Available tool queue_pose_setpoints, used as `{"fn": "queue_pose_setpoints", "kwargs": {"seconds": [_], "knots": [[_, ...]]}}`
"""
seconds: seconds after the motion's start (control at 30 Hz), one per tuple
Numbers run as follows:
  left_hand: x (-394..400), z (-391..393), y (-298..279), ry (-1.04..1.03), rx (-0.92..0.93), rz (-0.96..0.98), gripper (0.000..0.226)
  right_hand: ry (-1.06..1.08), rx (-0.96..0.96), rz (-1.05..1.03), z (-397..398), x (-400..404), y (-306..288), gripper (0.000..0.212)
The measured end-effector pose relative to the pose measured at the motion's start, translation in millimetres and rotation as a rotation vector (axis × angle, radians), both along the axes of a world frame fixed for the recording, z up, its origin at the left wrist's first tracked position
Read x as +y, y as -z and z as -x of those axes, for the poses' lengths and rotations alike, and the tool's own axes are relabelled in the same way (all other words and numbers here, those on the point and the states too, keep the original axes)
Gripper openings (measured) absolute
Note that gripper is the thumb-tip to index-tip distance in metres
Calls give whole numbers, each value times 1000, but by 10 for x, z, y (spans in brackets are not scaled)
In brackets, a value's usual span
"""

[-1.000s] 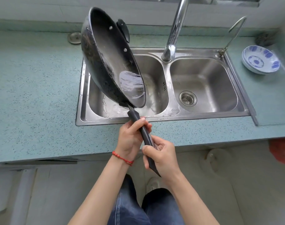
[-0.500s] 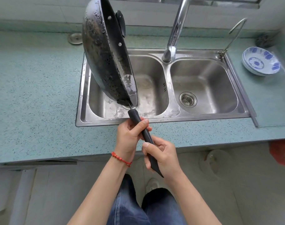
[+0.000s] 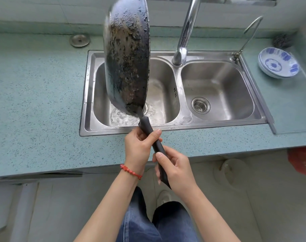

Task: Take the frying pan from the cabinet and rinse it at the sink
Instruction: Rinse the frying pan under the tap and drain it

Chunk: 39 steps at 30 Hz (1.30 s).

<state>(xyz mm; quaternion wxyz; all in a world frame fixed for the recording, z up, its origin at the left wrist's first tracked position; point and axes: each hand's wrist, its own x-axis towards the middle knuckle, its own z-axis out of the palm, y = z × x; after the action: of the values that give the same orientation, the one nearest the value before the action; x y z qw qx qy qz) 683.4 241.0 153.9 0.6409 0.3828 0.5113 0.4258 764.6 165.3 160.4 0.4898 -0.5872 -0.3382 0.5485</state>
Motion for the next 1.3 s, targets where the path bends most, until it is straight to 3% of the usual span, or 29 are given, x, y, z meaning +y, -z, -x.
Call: {"fn": "queue_pose_setpoints", "kwargs": {"seconds": [0.3, 0.47, 0.83, 1.07, 1.3], "knots": [[-21, 8, -57, -26, 37, -26, 16, -3, 222, -34, 60, -42, 54, 16], [-52, -15, -102, -12, 32, 2, 20, -36, 288, -33, 28, -98, 5, 28], [-74, 109, -132, -23, 65, -53, 16, -68, 627, -4, 116, -78, -56, 10], [-111, 97, -66, -24, 79, -21, 15, -71, 583, 33, 98, -106, 8, 9], [-54, 99, -93, 12, 3, 7, 11, -91, 200, 34, 22, -21, -100, 8]]}}
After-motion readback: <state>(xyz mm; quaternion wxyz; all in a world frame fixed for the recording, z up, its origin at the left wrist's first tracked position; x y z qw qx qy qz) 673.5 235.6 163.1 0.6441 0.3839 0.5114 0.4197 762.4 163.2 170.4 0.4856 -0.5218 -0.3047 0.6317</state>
